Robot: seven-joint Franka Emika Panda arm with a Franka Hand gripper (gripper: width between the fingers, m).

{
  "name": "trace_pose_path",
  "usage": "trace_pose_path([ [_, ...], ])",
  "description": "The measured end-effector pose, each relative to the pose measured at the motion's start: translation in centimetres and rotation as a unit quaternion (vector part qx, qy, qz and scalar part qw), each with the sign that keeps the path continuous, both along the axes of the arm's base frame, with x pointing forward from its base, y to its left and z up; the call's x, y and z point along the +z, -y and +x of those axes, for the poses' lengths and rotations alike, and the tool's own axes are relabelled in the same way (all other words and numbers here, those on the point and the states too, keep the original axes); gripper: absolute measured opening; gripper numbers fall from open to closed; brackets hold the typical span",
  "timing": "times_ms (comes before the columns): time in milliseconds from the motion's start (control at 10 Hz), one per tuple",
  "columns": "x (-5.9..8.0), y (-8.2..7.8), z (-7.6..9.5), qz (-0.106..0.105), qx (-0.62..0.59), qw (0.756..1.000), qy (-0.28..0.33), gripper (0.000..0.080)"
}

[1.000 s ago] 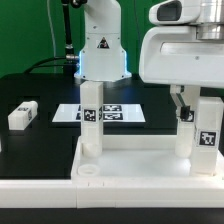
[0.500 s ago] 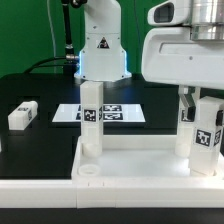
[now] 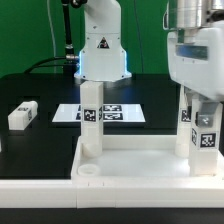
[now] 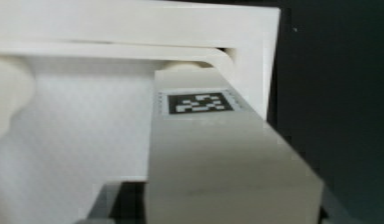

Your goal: Assemble desk

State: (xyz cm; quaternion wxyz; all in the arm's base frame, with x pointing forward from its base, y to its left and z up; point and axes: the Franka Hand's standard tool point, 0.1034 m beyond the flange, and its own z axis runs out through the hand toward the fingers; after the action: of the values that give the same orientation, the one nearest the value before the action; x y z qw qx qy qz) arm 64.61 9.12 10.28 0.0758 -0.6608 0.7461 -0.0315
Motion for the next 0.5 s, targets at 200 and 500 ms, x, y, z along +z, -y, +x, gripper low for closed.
trace_pose_path([
  [200,0.01,0.03,-0.11,0.007,-0.03,1.0,-0.004,0.03],
  [500,0.1,-0.16,-0.03,-0.015,0.055,0.998,0.001,0.0363],
])
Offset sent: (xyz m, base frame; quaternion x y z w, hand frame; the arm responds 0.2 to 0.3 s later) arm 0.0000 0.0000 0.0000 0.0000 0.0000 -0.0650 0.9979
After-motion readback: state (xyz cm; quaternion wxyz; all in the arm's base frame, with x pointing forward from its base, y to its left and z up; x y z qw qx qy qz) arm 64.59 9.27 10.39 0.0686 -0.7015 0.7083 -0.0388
